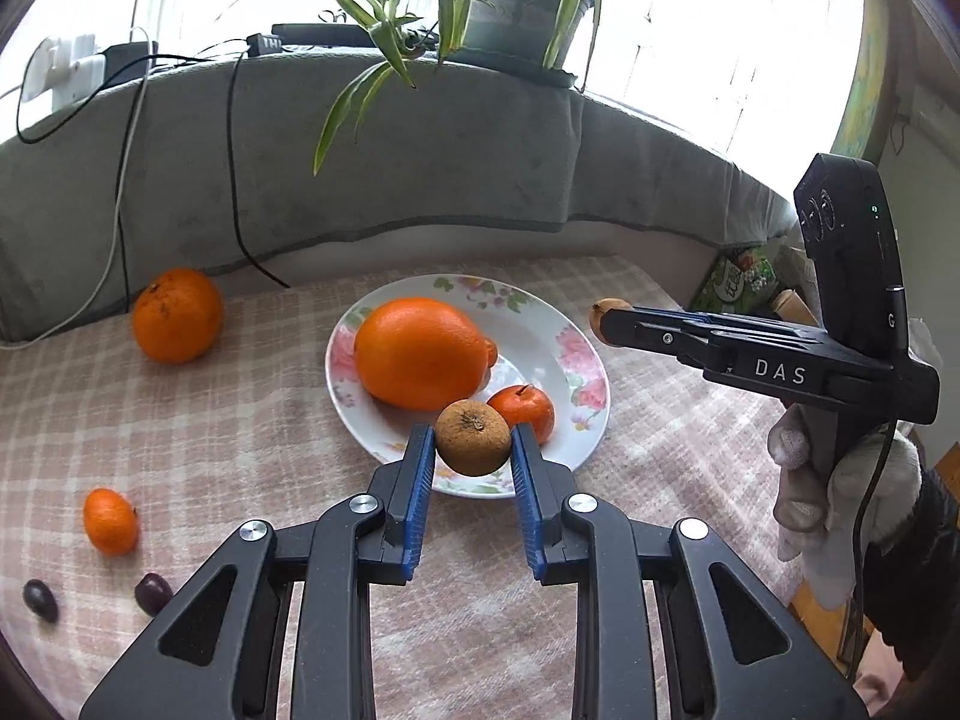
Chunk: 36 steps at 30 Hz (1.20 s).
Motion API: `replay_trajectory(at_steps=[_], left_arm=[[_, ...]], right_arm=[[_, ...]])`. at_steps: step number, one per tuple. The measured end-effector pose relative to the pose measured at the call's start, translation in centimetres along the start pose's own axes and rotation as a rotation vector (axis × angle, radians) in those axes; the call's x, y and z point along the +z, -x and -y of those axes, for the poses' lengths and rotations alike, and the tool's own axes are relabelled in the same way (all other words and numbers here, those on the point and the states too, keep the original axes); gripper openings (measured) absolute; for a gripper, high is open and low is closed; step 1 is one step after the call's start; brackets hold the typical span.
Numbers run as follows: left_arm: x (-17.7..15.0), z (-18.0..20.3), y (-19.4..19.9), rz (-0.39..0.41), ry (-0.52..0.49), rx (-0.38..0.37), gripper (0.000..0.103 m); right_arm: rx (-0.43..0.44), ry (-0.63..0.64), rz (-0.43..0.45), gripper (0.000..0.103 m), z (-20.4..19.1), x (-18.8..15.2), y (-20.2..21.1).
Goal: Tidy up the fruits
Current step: 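Carry the kiwi and longan into the floral bowl and open both grippers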
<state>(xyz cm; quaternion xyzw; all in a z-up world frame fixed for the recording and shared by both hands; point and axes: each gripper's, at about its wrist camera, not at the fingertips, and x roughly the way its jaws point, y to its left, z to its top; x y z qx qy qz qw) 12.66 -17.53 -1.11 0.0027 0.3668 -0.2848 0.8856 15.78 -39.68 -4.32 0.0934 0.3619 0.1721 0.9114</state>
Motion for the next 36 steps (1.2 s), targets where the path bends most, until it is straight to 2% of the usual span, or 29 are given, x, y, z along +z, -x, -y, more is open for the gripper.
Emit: replay_trajectory(at_steps=[15, 34, 36], left_arm=[[0.9, 1.6, -1.9, -0.019, -0.032, 0.024, 0.024], [1.1, 2.2, -2.6, -0.022, -0.050, 0.025, 0.025], [1.1, 2.2, -2.6, -0.021, -0.049, 0.025, 0.030]], right_arm=[[-0.004, -0.018, -0.025, 0.029, 2.2, 0.5, -1.9], [0.044, -0.049, -0.023, 0.029, 2.9, 0.7, -2.2], [0.049, -0.050, -0.019, 0.040, 2.8, 0.7, -2.2]])
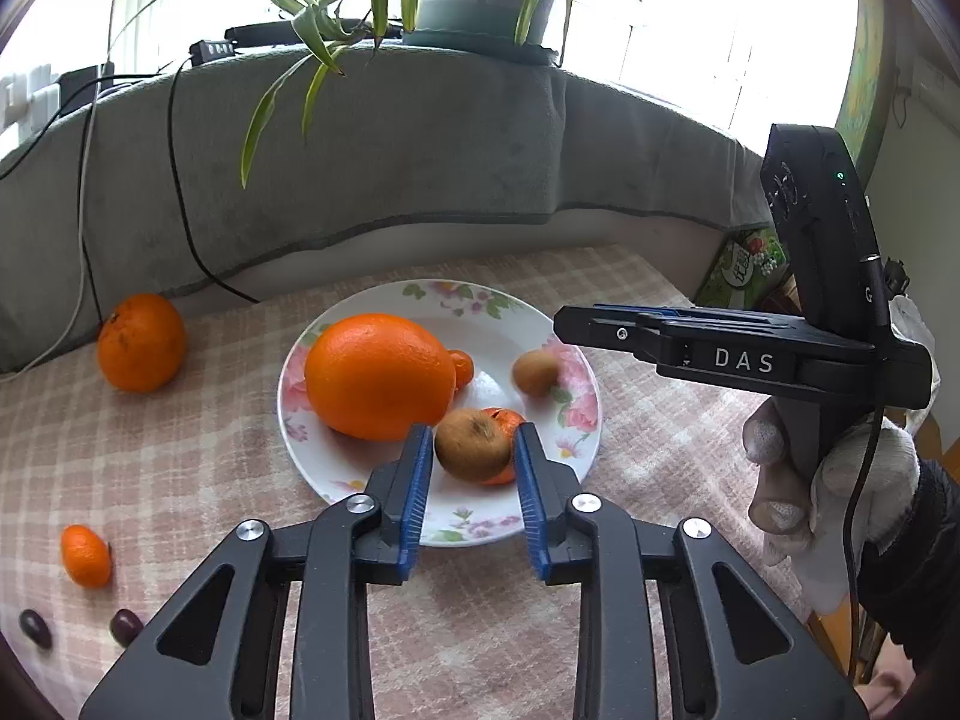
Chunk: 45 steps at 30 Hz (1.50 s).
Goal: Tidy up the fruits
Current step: 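Carry the kiwi and longan into the floral bowl and open both grippers, then withdraw both grippers from the bowl toward the loose plums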
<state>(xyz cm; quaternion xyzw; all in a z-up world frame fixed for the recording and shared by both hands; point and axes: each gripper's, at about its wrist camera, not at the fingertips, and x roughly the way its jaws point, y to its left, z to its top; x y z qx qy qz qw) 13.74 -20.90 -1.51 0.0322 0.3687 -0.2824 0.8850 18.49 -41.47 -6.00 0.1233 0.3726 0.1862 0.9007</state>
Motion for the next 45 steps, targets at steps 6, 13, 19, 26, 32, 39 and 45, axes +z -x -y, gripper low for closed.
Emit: replay_trajectory(at_steps=[6, 13, 19, 26, 32, 39, 45], left_arm=[[0.0, 0.0, 0.0, 0.003, -0.003, 0.007, 0.038], [-0.1, 0.6, 0.5, 0.022, -0.022, 0.026, 0.072], [-0.1, 0.8, 0.5, 0.025, -0.023, 0.071, 0.080], [-0.1, 0.8, 1.0, 0.038, -0.020, 0.089, 0.081], [-0.1, 0.8, 1.9, 0.054, -0.020, 0.096, 0.081], [-0.2, 0.9, 3.0, 0.079, -0.031, 0.099, 0.081], [-0.3, 0.3, 4.0, 0.099, -0.018, 0.100, 0.081]], right_arm=[[0.000, 0.006, 0.015, 0.056, -0.2, 0.0, 0.3], [-0.031, -0.005, 0.033, 0.085, -0.1, 0.3, 0.6], [-0.046, -0.007, 0.046, 0.091, -0.1, 0.6, 0.9], [-0.059, -0.018, 0.075, 0.091, -0.3, 0.6, 1.4], [-0.074, -0.017, 0.104, 0.091, -0.7, 0.8, 2.1], [-0.050, -0.010, 0.147, 0.091, -1.8, 0.9, 3.0], [-0.047, 0.007, 0.129, 0.091, -3.3, 1.3, 2.7]])
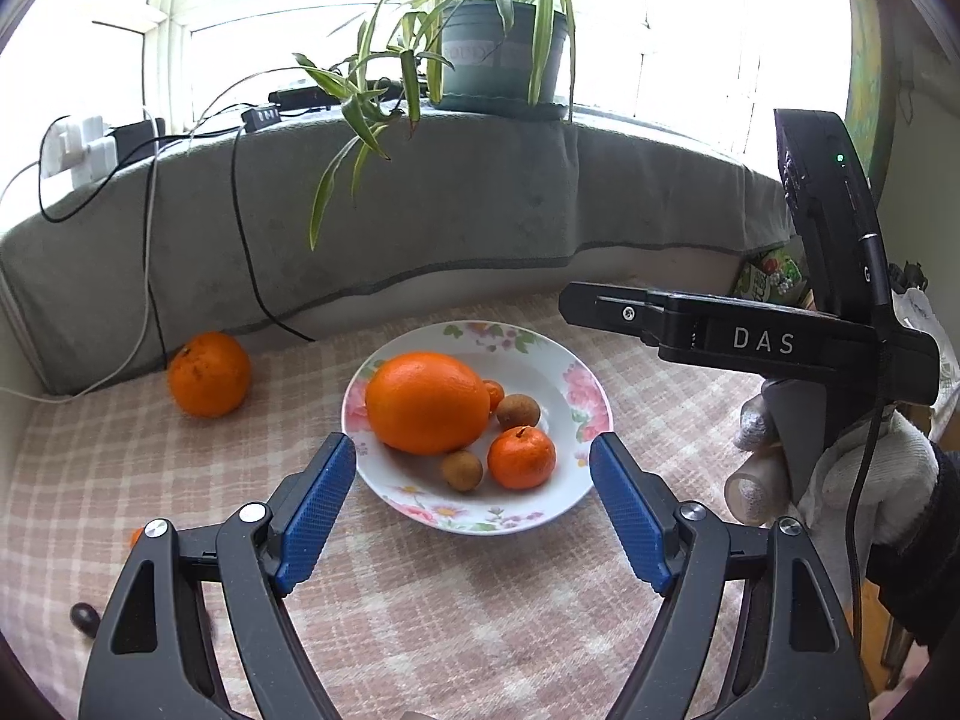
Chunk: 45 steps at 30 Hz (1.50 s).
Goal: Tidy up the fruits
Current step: 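Withdraw both grippers from the bowl toward the loose plums, then reach the left gripper toward a dark plum while the right approaches another plum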
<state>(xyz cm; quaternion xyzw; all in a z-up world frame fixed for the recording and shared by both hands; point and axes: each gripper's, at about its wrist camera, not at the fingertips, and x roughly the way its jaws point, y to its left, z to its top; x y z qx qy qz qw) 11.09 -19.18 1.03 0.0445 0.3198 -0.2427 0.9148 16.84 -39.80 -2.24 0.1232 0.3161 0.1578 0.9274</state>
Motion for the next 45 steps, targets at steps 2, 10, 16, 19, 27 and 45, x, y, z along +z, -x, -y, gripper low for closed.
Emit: replay_trajectory(at_steps=[2, 10, 16, 19, 27, 45], left_arm=[[-0.1, -0.4, 0.4, 0.008, 0.009, 0.000, 0.081], [-0.4, -2.1, 2.2, 0.034, 0.028, 0.016, 0.081], [-1.2, -4.3, 3.7, 0.052, 0.056, 0.047, 0.081], [-1.9, -5.9, 4.5, 0.056, 0.076, 0.073, 0.081], [-5.2, -11.1, 7.4, 0.056, 0.134, 0.199, 0.081], [-12.4, -20.4, 8.9, -0.028, 0.347, 0.304, 0.071]], right_arm=[[-0.001, 0.009, -0.024, 0.091, -0.6, 0.1, -0.3], [-0.027, 0.055, -0.068, 0.091, -2.8, -0.3, -0.8], [-0.002, 0.080, -0.067, 0.091, -4.8, -0.7, -0.8], [0.026, 0.088, -0.071, 0.091, -5.8, -0.9, -0.7], [0.108, 0.127, -0.053, 0.091, -9.1, -1.7, -0.2], [0.250, 0.303, -0.180, 0.091, -18.1, -5.7, -4.5]])
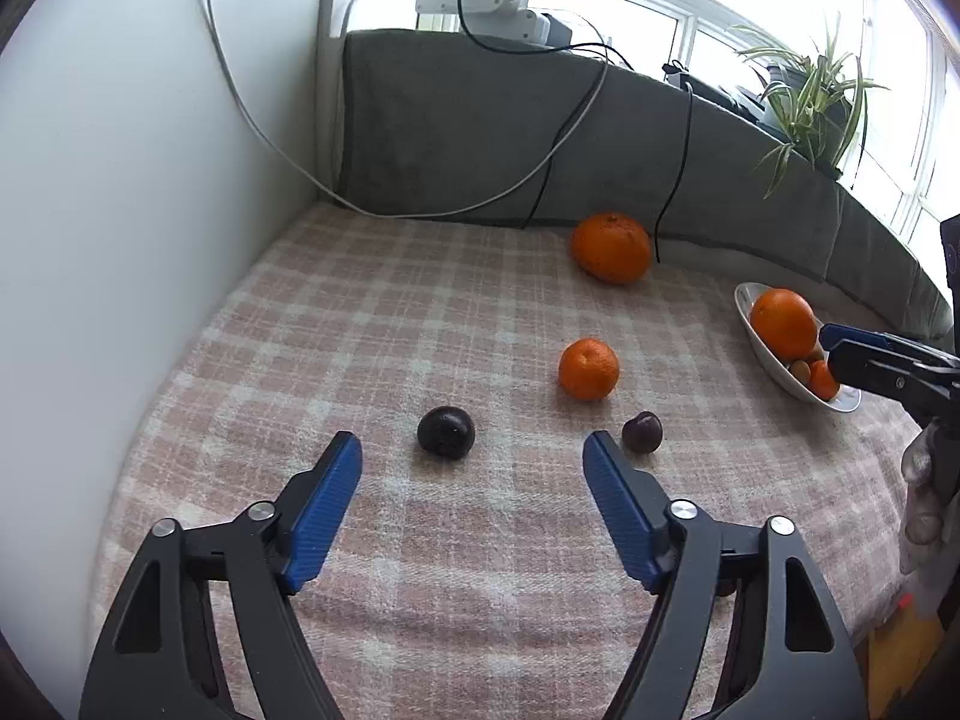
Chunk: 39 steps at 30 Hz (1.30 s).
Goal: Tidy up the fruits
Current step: 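Reach the left gripper toward a dark plum while the right approaches another plum, then close the left gripper on its dark plum while the right gripper grasps its plum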
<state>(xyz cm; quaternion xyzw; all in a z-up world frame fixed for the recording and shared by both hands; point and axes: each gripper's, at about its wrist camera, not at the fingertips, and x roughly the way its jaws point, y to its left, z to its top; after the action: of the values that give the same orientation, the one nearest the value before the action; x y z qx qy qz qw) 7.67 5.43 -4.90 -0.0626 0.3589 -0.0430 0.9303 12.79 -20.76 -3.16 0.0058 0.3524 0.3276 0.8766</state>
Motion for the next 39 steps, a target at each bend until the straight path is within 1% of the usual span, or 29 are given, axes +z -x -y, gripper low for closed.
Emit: replay_trajectory(at_steps=[4, 6, 9, 10, 12, 14, 16, 19, 21, 22, 24, 28, 30, 34, 37, 39], left_arm=[[-0.3, -0.8, -1.0, -0.022, 0.021, -0.004, 0.060], [-0.3, -1.1, -1.4, -0.029, 0.030, -0.014, 0.059], [-0.1, -1.4, -2.2, -0.045, 0.038, -0.021, 0.055], [-0.1, -1.4, -2.4, -0.049, 0.040, -0.022, 0.052], [0.0, -1.6, -2.9, -0.060, 0.043, -0.031, 0.050], [0.0, -1.6, -3.5, -0.071, 0.041, -0.032, 0.048], [0.0, -1.6, -4.0, -0.079, 0.036, -0.023, 0.046], [0.0, -1.6, -4.6, -0.089, 0.027, -0.020, 0.044], [0.0, -1.4, -4.9, -0.095, 0.017, -0.016, 0.042], [0.1, -1.3, -5.0, -0.096, 0.011, -0.015, 0.041], [0.2, -1.2, -5.2, -0.099, -0.001, -0.012, 0.039], [0.4, -1.1, -5.7, -0.107, -0.011, -0.006, 0.036], [0.4, -1.1, -5.8, -0.109, -0.011, -0.006, 0.035], [0.4, -1.1, -6.3, -0.117, -0.016, 0.004, 0.031], [0.5, -1.1, -6.5, -0.117, -0.020, 0.004, 0.026], [0.5, -1.0, -6.6, -0.118, -0.023, 0.006, 0.026]], right_arm=[[0.019, 0.029, -0.044, 0.089, -1.5, 0.0, -2.1], [0.026, 0.046, -0.064, 0.085, -2.3, -0.1, -3.0], [0.028, 0.071, -0.096, 0.082, -3.2, -0.2, -4.5], [0.029, 0.075, -0.104, 0.079, -3.4, -0.2, -4.9], [0.033, 0.083, -0.132, 0.065, -3.8, -0.3, -6.0], [0.032, 0.092, -0.151, 0.060, -4.2, -0.4, -6.8], [0.028, 0.110, -0.166, 0.059, -4.5, -0.6, -7.5], [0.014, 0.131, -0.186, 0.055, -4.9, -0.8, -8.4], [0.015, 0.136, -0.198, 0.049, -5.0, -0.8, -8.9], [0.016, 0.138, -0.205, 0.048, -5.0, -0.8, -9.2], [0.014, 0.143, -0.216, 0.045, -5.0, -0.9, -9.6], [0.014, 0.154, -0.224, 0.042, -5.1, -0.7, -10.1], [0.016, 0.160, -0.228, 0.038, -5.2, -0.7, -10.2], [0.019, 0.165, -0.234, 0.036, -5.4, -0.7, -10.5], [0.021, 0.164, -0.237, 0.029, -5.4, -0.8, -10.7], [0.023, 0.160, -0.241, 0.026, -5.3, -0.9, -10.8]])
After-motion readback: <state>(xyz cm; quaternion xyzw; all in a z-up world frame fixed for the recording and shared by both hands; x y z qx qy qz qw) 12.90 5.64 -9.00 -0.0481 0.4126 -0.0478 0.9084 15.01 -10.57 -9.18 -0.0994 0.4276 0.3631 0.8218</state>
